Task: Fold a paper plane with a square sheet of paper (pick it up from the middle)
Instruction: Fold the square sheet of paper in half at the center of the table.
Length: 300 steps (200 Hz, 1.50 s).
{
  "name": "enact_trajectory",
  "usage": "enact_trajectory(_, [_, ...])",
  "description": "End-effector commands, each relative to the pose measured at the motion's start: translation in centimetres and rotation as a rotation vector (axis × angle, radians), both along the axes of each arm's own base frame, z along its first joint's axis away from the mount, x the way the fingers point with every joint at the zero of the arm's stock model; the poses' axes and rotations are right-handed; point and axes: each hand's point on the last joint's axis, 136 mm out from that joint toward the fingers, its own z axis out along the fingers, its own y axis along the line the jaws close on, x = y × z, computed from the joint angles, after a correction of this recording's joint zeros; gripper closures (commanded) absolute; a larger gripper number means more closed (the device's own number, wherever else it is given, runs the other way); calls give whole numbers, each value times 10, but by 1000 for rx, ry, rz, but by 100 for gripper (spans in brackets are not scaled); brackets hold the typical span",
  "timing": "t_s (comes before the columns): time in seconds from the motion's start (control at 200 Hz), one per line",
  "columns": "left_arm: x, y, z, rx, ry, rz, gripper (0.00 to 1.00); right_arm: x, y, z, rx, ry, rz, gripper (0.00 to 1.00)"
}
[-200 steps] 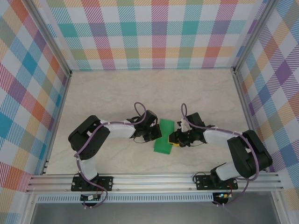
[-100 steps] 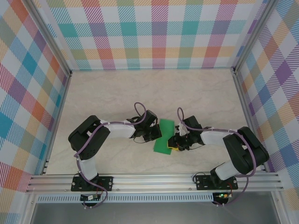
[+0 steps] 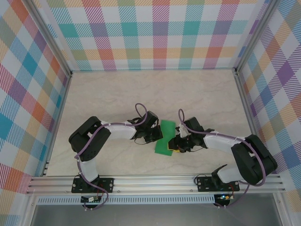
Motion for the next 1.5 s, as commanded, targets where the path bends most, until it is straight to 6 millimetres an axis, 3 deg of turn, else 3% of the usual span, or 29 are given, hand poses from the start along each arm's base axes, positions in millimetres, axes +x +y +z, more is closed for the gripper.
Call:
enact_trajectory(0.0, [-29,24,-42,137,112,-9,100,-13,-6,-19,-43,52,11,71])
enact_trajectory(0.12, [-30,26,-42,139,110,-7,100,-16,-11,-22,-72,56,4,71])
enact_trajectory(0.415, [-31,25,-43,141,111,-9,100,-9,9,18,29,-26,20,68])
enact_trajectory(0.515, [-30,25,-42,139,112,-6,100,-12,11,11,14,-12,28,67])
enact_trajectory(0.765, [-30,26,-41,143,111,-7,100,-27,-8,-31,-109,67,23,69])
enact_trajectory(0.9, [-31,28,-41,146,108,-4,100,-26,-8,-22,-101,46,20,69])
enact_trajectory(1.08, [-31,27,-43,146,111,-6,100,-17,5,-1,-25,7,20,67])
enact_trajectory(1.39, [-31,27,-43,151,112,-6,100,-25,-2,-22,-83,75,29,68])
enact_trajectory(1.495, [-31,27,-43,151,113,-6,100,-23,-6,-15,-107,47,27,68])
